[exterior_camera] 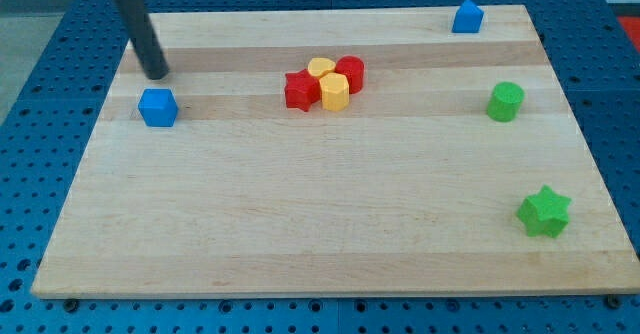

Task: Move the blue cube closer to red star

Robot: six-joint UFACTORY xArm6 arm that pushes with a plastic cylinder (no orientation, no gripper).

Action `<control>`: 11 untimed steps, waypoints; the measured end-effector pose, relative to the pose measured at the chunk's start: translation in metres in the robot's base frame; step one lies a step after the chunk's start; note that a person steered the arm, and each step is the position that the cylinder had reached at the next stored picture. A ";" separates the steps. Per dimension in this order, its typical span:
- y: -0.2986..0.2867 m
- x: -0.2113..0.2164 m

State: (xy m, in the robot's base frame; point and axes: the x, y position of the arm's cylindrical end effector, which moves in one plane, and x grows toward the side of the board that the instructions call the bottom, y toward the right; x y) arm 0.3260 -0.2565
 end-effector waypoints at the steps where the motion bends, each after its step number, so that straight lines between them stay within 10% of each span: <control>1: -0.014 0.018; 8: 0.069 0.120; 11: 0.105 0.090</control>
